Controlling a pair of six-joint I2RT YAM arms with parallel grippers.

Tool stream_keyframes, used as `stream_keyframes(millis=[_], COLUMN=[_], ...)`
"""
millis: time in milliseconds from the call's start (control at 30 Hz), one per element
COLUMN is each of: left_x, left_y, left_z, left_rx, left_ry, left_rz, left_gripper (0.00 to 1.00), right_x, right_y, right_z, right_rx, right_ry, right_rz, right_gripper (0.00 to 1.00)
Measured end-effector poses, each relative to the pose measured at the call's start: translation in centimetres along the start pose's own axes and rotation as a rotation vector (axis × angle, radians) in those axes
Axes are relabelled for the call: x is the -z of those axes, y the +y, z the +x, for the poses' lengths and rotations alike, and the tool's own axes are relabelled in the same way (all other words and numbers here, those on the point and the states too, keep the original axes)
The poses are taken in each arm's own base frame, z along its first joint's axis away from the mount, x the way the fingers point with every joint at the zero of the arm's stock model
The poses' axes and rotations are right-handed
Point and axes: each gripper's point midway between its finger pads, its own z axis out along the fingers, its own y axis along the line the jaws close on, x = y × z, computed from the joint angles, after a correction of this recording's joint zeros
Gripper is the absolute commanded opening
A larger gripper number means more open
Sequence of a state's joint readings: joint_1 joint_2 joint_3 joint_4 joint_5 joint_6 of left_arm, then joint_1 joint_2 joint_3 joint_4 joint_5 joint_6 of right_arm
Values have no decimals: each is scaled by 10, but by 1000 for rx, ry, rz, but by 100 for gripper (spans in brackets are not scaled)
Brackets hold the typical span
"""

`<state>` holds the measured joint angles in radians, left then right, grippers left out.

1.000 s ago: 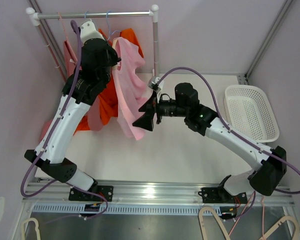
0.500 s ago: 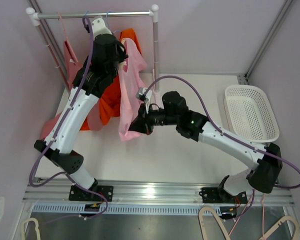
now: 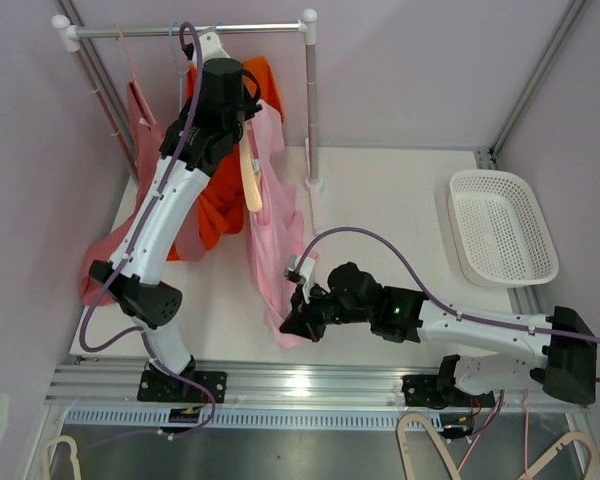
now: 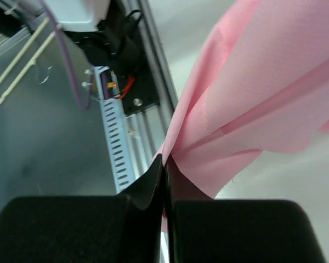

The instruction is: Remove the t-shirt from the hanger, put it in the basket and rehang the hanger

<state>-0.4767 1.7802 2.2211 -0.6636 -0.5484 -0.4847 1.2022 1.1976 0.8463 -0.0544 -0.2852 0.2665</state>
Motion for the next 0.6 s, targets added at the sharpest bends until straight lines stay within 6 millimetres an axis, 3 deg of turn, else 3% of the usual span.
stream_keyframes(millis=[133,267,333,400,500,600], left_x=[5,36,66,109,169,201], left_y=[-2,0,7,13,20,41], left_z=[6,19,31,50,72,85], left_rx=[21,51,58,49,48,49], left_ry=[39,124,152,190,219,226], left_rz=[25,81,114,168,277,311], left_gripper=[1,1,1,1,1,1], right_x=[1,13,20,26,27,24], right_y=[-32,-88,-115,-136,-157,-175], right_z=[-2,-22,-40,-62,-98,-114], right_rx=[-30,-95,-121,-133,-127,-136], right_ry=[-14,-69,-104,-142,-193,-203], right_rz=[114,269,347,418,498,552], right_gripper=[0,0,0,0,0,0])
